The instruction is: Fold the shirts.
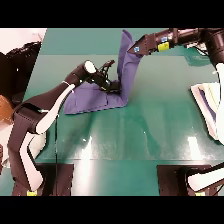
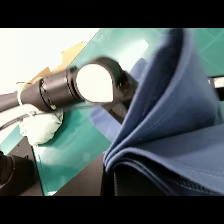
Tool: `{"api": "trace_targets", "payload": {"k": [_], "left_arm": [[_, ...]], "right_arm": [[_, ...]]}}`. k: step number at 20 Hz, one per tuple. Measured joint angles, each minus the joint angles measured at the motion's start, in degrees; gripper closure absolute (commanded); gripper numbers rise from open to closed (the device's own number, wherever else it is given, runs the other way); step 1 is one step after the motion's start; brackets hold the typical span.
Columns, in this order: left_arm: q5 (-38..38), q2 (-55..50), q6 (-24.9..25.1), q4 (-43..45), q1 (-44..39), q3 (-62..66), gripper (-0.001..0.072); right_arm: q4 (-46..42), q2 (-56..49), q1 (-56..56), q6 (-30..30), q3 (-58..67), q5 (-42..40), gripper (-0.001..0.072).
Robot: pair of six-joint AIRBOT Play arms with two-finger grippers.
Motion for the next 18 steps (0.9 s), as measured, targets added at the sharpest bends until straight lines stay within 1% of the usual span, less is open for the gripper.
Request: {"api": "trace_targets", "payload": {"k": [5, 7, 11, 12, 13, 14, 15, 18], "left_arm": [[-10.75, 1.53, 0.09, 3.21, 6.27, 10.23, 0.0683], [-12.66, 4.46, 0.04, 5.44, 10.12, 12.09, 0.0682], [-15.85, 12.24, -0.11, 13.75, 19.04, 13.55, 0.0682], [-16.46, 14.03, -0.11, 15.32, 21.24, 13.66, 0.0682], [-17.03, 15.98, -0.13, 16.41, 23.56, 13.79, 0.0682], [-17.33, 17.59, -0.13, 17.25, 25.49, 13.90, 0.0682], [-17.97, 19.08, -0.13, 17.88, 27.30, 13.92, 0.0682], [-18.91, 22.25, -0.15, 18.99, 30.93, 13.97, 0.0682]], "right_arm": [[0.11, -0.11, 4.63, -3.23, -0.37, -4.68, 0.0698], [0.15, -0.72, 7.23, -4.24, -0.42, -7.39, 0.0697], [0.22, -4.39, 14.58, -6.80, -0.33, -15.67, 0.0695], [0.24, -6.14, 17.03, -7.63, -0.07, -18.71, 0.0639], [0.28, -8.07, 19.37, -8.46, 0.28, -21.79, 0.0475], [0.33, -10.10, 21.70, -9.31, 0.76, -24.81, 0.0363], [0.42, -12.33, 24.09, -9.94, 1.31, -27.89, 0.0319], [0.33, -16.50, 28.87, -11.15, 1.51, -33.64, 0.0325]]}}
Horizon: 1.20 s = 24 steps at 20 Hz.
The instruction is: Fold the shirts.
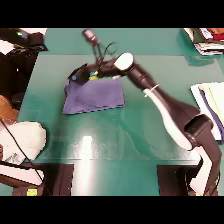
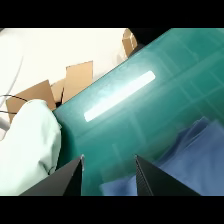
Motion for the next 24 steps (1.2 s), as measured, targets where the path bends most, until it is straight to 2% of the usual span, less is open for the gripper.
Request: {"api": "trace_targets", "payload": {"k": [3, 6, 9, 10, 11, 12, 14, 17, 24], "left_arm": [[-0.55, 1.57, 0.00, 0.26, 1.55, -0.79, 0.0682], [-0.96, 2.16, 0.00, -0.72, 2.21, -2.36, 0.0682], [-1.18, 2.36, 0.00, -2.27, 2.32, -3.54, 0.0682], [-1.16, 2.43, 0.00, -2.64, 2.34, -3.76, 0.0682], [-1.09, 2.40, 0.00, -2.82, 2.32, -3.91, 0.0682], [-0.96, 2.43, 0.00, -3.17, 2.21, -4.00, 0.0682], [-0.70, 2.45, 0.02, -3.72, 1.73, -4.17, 0.0682], [0.15, 2.45, 0.13, -4.13, 0.63, -4.24, 0.0682], [1.36, 2.45, 0.70, -4.50, -1.49, -4.26, 0.0681]], "right_arm": [[-0.55, 1.22, -0.26, -0.52, -3.21, -1.73, 0.0327], [-1.51, 6.03, -5.40, -0.44, -8.98, 0.90, 0.0334], [-7.89, 11.23, -12.96, 5.07, -15.93, 5.90, 0.0320], [-10.99, 12.41, -15.72, 7.80, -18.29, 8.11, 0.0236], [-13.77, 13.55, -19.02, 10.88, -20.85, 10.75, 0.0059], [-15.26, 14.32, -21.77, 12.85, -22.99, 12.79, 0.0014], [-16.74, 14.91, -26.77, 16.00, -27.47, 16.79, 0.0018], [-14.43, 13.99, -31.63, 18.36, -32.17, 19.34, 0.0120], [-3.06, 4.83, -29.97, 19.34, -31.82, 21.11, 0.0139]]}}
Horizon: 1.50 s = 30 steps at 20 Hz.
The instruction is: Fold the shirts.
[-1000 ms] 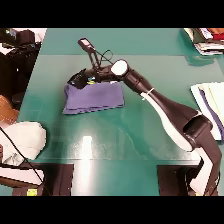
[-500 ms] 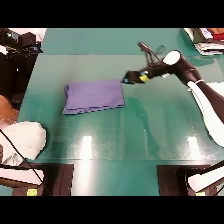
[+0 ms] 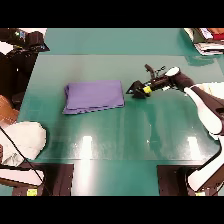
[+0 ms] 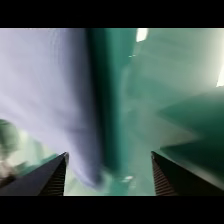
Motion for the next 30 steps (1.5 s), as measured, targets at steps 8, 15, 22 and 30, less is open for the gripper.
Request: {"api": "trace_targets", "payload": {"k": [8, 15, 22, 30], "left_arm": [[-0.17, 0.00, 0.66, -0.09, -0.31, 0.00, 0.0682], [-2.05, 0.00, 0.74, -0.17, -1.44, 0.00, 0.0683], [-1.22, 0.00, 1.07, -0.35, -10.60, 0.00, 0.0682], [3.78, 0.00, 1.20, -0.37, -20.81, 0.00, 0.0682]], "right_arm": [[1.68, -12.22, 9.70, 2.34, 17.38, -2.47, 0.0665], [0.39, -12.92, 8.17, 1.73, 27.85, -3.65, 0.0699], [-12.68, 2.71, -9.11, 4.48, 22.29, -1.29, 0.0698], [-20.52, 18.75, -38.82, 5.33, 11.69, -1.25, 0.0699]]}}
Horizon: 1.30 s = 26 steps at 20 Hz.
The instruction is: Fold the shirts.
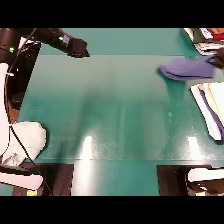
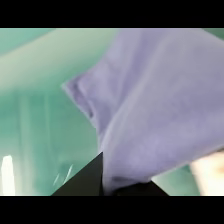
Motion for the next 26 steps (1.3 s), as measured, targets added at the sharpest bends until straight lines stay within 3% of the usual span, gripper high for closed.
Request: {"api": "trace_targets", "payload": {"k": [4, 8, 16, 21, 26], "left_arm": [[2.10, 0.00, 0.02, 0.04, -3.32, 0.00, 0.0681], [3.10, 0.00, 0.02, 0.09, -4.68, 0.00, 0.0682], [2.95, 0.00, 0.02, 0.13, -5.14, 0.00, 0.0682], [2.10, 0.00, 0.00, 0.13, -5.14, 0.00, 0.0681], [0.61, 0.00, 0.00, 0.13, -5.14, 0.00, 0.0681]], "right_arm": [[0.92, 1.92, -9.90, -0.07, -1.18, -0.20, 0.0699], [7.61, 2.62, -14.10, -2.12, -0.26, -1.64, 0.0699], [11.63, 2.97, -17.27, -4.92, 13.99, 0.37, 0.0699], [6.56, 3.15, -20.24, -6.54, 16.65, 9.31, 0.0698], [-1.18, 8.11, -24.28, -7.63, 8.52, 15.93, 0.0697]]}}
